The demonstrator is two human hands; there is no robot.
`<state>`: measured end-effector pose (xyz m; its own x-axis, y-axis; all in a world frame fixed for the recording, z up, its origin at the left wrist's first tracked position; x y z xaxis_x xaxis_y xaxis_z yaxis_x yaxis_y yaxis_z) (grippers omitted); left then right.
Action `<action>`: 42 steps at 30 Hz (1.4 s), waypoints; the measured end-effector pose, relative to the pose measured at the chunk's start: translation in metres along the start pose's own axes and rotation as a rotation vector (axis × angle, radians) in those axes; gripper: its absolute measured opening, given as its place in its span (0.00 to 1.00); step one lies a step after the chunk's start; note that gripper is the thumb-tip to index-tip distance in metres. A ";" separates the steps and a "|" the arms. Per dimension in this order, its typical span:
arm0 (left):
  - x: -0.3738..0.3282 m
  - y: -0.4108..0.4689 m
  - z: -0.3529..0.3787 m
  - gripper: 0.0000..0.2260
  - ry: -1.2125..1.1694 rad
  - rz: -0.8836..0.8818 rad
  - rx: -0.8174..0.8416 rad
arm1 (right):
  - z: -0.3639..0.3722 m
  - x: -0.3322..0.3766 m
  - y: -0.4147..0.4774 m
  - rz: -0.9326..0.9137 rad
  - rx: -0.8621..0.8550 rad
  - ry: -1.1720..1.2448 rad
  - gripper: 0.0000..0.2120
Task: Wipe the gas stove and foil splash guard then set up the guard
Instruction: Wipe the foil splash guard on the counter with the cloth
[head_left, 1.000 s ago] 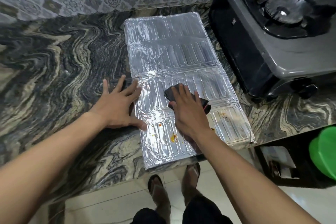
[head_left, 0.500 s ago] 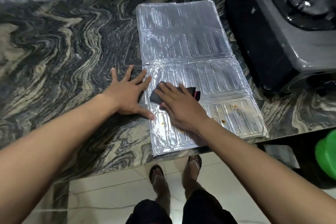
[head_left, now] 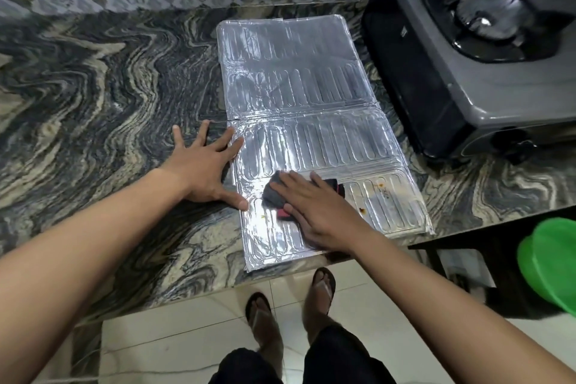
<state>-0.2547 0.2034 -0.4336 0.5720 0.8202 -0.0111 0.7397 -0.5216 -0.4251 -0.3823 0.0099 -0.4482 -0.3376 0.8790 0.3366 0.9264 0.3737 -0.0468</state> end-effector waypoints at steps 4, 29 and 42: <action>-0.002 0.001 -0.002 0.64 0.012 -0.011 0.018 | -0.017 -0.050 -0.008 0.208 -0.068 0.001 0.25; -0.045 -0.042 0.017 0.72 -0.008 -0.051 0.069 | -0.046 -0.118 -0.064 0.552 -0.166 -0.048 0.26; -0.048 -0.041 0.017 0.73 -0.017 -0.042 0.052 | -0.012 -0.014 -0.077 0.488 -0.135 -0.116 0.41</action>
<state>-0.3184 0.1896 -0.4312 0.5347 0.8450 -0.0072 0.7430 -0.4742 -0.4723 -0.4471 -0.0348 -0.4375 0.1303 0.9712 0.1994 0.9912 -0.1231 -0.0480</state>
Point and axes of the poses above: each hand's wrist, its own y-axis towards the middle knuckle, its own z-axis out of the palm, x = y × z, the point moved 5 cm from there along y, towards the middle knuckle, and after that the axes turned 7 degrees about -x, right-handed, at the moved point
